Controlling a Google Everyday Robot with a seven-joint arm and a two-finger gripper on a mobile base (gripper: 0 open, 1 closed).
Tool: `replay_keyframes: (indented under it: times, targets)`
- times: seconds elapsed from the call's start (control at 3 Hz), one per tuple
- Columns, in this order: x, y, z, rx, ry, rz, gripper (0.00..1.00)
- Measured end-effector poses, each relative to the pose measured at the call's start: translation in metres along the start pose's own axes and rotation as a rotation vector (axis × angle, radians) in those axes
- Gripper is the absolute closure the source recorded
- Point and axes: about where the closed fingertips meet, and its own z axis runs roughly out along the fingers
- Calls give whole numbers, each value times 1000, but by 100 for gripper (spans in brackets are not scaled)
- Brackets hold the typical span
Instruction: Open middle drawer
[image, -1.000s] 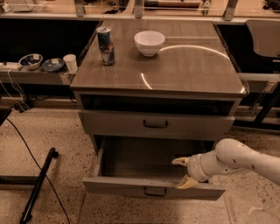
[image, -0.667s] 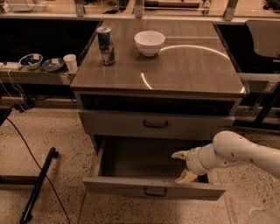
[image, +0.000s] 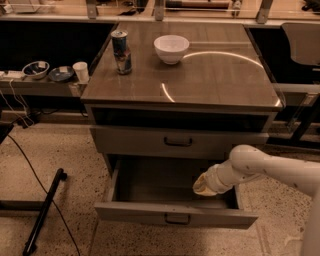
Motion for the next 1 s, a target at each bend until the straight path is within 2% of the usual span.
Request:
replay_keyframes:
  times: [0.33, 0.67, 1.0]
  targets:
    - [16, 1, 31, -32, 16, 45, 98]
    - [22, 18, 45, -70, 36, 40, 100]
    - [13, 36, 35, -120, 9, -4, 100]
